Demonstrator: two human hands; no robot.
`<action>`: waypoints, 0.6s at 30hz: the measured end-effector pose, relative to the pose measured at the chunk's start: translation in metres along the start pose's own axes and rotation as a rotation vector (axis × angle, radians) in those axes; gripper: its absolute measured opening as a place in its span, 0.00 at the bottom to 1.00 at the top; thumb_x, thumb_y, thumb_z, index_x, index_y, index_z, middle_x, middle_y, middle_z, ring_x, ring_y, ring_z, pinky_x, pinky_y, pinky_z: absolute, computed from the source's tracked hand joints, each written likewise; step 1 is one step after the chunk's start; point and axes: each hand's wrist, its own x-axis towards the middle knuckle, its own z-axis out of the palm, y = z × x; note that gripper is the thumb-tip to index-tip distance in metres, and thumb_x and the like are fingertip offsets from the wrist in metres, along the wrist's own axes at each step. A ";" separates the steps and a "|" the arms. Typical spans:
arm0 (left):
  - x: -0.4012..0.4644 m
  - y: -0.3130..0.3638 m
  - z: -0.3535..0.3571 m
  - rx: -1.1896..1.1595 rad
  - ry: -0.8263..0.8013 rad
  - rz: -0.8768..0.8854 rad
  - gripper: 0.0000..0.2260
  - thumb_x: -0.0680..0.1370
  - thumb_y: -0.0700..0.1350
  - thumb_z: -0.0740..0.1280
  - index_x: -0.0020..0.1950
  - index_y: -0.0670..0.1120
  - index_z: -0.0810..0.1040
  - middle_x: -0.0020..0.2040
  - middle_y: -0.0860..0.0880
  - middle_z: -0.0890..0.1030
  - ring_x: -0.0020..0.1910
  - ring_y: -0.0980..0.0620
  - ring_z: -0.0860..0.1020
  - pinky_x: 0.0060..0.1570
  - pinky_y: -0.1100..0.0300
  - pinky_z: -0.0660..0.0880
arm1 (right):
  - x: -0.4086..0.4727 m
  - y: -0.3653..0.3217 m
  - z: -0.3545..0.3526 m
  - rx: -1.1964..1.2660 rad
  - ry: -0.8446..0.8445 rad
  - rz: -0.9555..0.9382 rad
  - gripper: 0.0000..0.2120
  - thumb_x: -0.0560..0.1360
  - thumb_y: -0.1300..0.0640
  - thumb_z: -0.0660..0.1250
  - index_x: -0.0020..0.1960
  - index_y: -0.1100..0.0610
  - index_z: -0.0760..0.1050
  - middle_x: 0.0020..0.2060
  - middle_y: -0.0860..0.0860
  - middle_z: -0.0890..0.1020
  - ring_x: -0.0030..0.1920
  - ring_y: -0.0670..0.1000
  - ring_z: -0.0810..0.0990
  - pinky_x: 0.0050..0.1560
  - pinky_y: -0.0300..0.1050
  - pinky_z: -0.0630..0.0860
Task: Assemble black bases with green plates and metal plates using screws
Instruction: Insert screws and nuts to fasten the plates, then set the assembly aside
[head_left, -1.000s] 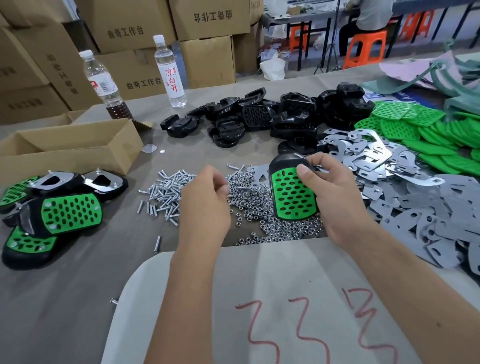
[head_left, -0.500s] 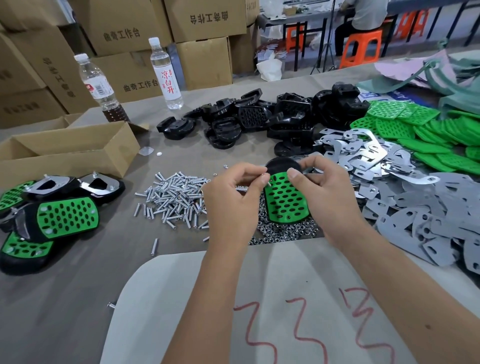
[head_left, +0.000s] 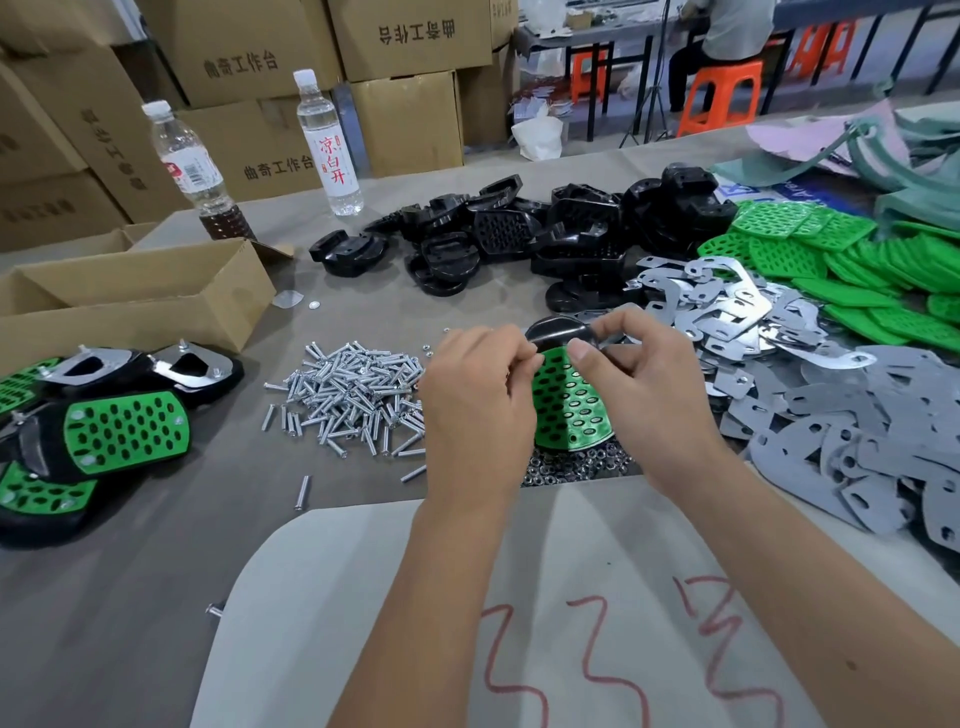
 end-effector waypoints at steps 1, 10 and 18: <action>-0.001 0.000 0.001 -0.014 0.005 -0.013 0.06 0.73 0.36 0.76 0.39 0.42 0.80 0.37 0.49 0.80 0.39 0.45 0.77 0.41 0.47 0.75 | 0.000 0.000 0.000 0.008 0.000 0.006 0.06 0.79 0.54 0.71 0.46 0.53 0.76 0.21 0.43 0.69 0.24 0.46 0.62 0.28 0.40 0.61; -0.004 0.001 0.008 -0.109 0.012 -0.068 0.05 0.74 0.36 0.74 0.41 0.43 0.80 0.37 0.51 0.79 0.39 0.47 0.77 0.39 0.47 0.75 | -0.003 -0.009 0.006 0.155 0.064 0.111 0.11 0.73 0.48 0.71 0.48 0.55 0.79 0.40 0.65 0.85 0.44 0.73 0.82 0.46 0.74 0.79; -0.004 0.001 0.008 -0.174 0.033 -0.262 0.06 0.74 0.38 0.74 0.39 0.45 0.80 0.33 0.55 0.80 0.34 0.54 0.79 0.40 0.50 0.78 | -0.004 0.000 0.005 -0.054 0.025 -0.027 0.05 0.81 0.55 0.70 0.49 0.54 0.75 0.21 0.43 0.69 0.24 0.44 0.62 0.32 0.43 0.60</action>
